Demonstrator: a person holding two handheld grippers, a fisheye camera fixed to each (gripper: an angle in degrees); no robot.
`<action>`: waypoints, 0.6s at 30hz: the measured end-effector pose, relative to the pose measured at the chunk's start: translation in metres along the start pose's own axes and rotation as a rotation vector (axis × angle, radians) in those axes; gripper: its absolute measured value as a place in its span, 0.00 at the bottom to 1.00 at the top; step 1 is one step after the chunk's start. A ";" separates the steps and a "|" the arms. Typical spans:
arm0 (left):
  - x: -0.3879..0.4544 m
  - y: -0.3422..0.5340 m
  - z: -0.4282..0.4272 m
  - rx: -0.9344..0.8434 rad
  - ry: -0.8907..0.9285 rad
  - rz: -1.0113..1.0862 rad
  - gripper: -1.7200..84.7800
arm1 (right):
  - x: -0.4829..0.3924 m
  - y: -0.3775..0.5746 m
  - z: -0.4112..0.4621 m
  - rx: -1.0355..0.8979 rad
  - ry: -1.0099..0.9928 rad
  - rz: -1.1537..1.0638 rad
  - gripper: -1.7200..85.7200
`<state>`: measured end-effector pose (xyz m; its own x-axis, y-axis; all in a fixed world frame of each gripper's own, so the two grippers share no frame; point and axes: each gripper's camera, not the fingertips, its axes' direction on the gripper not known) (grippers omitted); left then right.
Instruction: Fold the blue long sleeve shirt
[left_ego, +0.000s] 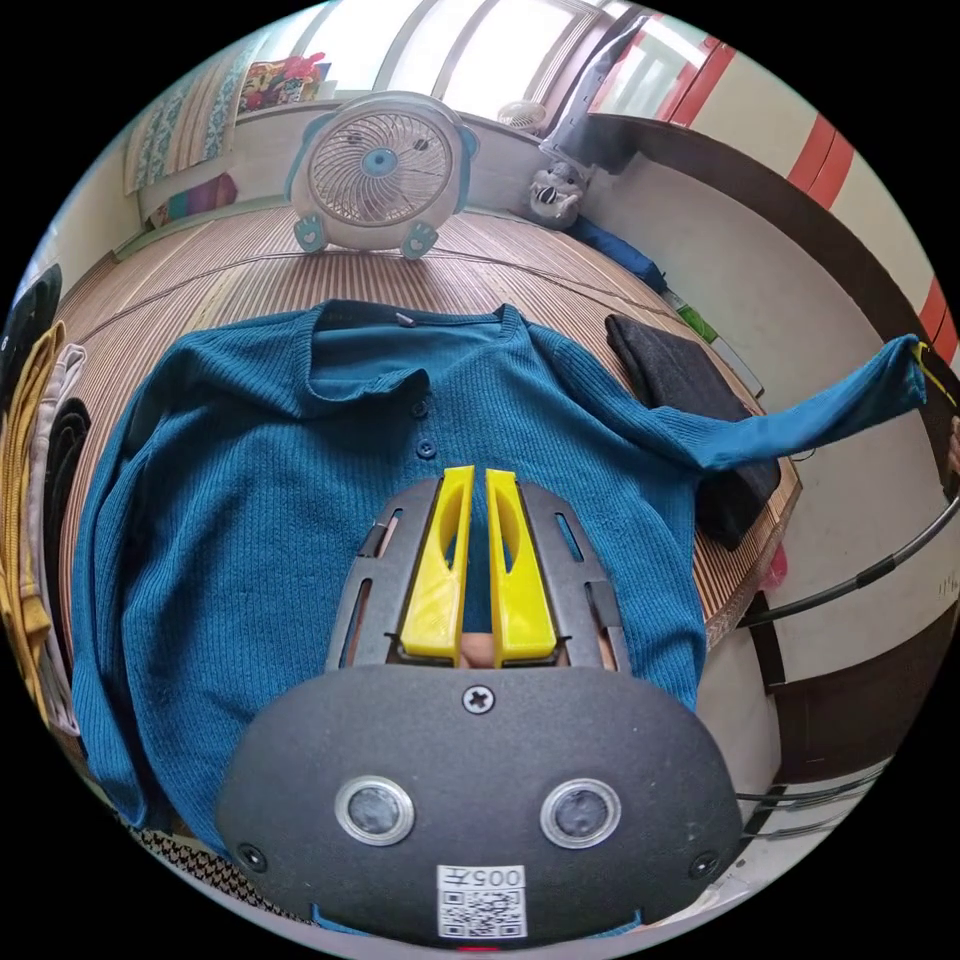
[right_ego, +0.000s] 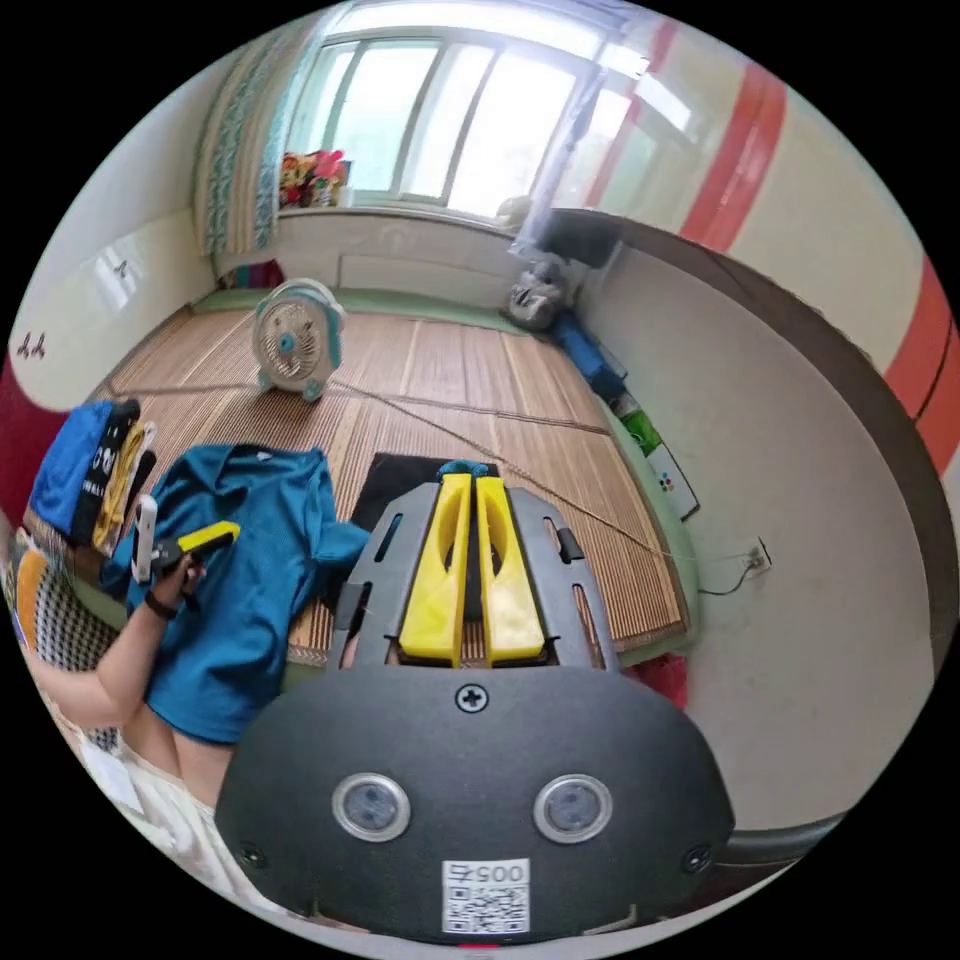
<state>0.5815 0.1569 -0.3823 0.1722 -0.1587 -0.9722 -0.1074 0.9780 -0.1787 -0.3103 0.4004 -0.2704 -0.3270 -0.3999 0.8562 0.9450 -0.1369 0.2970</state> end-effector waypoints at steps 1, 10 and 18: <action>0.000 0.001 0.001 -0.005 -0.001 0.000 0.07 | 0.015 -0.005 -0.003 0.004 0.005 0.050 0.00; -0.005 0.004 0.000 -0.021 -0.001 -0.004 0.07 | 0.112 -0.001 0.054 -0.134 0.108 0.371 0.00; -0.011 0.009 -0.005 -0.030 -0.007 -0.007 0.07 | 0.133 0.020 0.156 -0.390 0.250 0.425 0.01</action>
<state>0.5734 0.1666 -0.3743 0.1799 -0.1642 -0.9699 -0.1358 0.9724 -0.1898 -0.3354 0.4857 -0.0853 0.0431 -0.6856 0.7267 0.9390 -0.2207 -0.2639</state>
